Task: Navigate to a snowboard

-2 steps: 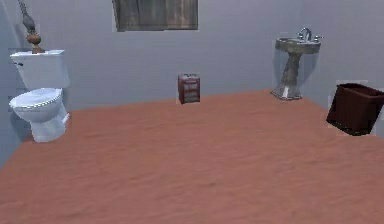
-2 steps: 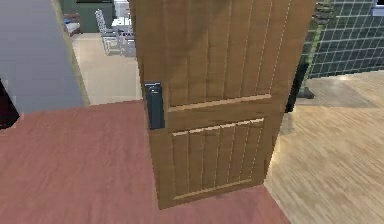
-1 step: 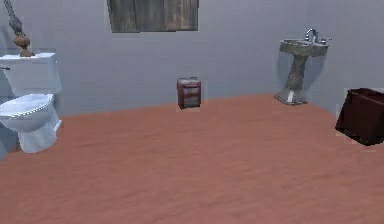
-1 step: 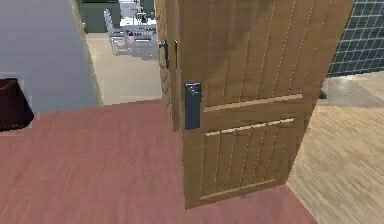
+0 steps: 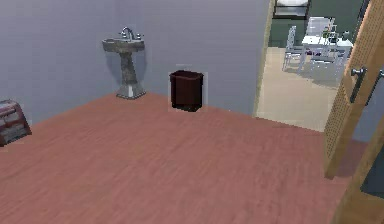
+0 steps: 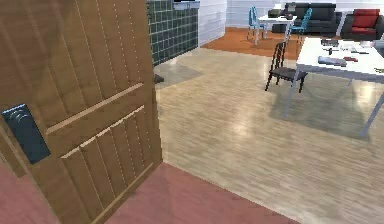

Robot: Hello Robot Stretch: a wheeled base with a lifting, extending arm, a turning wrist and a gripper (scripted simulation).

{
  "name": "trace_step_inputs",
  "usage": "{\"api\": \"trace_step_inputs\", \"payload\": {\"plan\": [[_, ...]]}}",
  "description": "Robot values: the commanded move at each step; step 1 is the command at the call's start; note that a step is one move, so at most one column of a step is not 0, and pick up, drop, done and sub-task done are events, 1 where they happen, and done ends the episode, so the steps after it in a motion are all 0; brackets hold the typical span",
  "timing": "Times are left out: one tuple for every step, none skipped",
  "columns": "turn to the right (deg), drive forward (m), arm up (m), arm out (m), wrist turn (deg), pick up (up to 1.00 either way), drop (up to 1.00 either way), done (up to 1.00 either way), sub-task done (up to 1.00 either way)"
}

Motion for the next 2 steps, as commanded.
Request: {"api": "trace_step_inputs", "payload": {"plan": [[9.0, 0.0, 0.0, 0.0, 0.0, 0.0, 0.0, 0.0, 0.0], [0.0, 0.6, 0.0, 0.0, 0.0, 0.0, 0.0, 0.0, 0.0]]}}
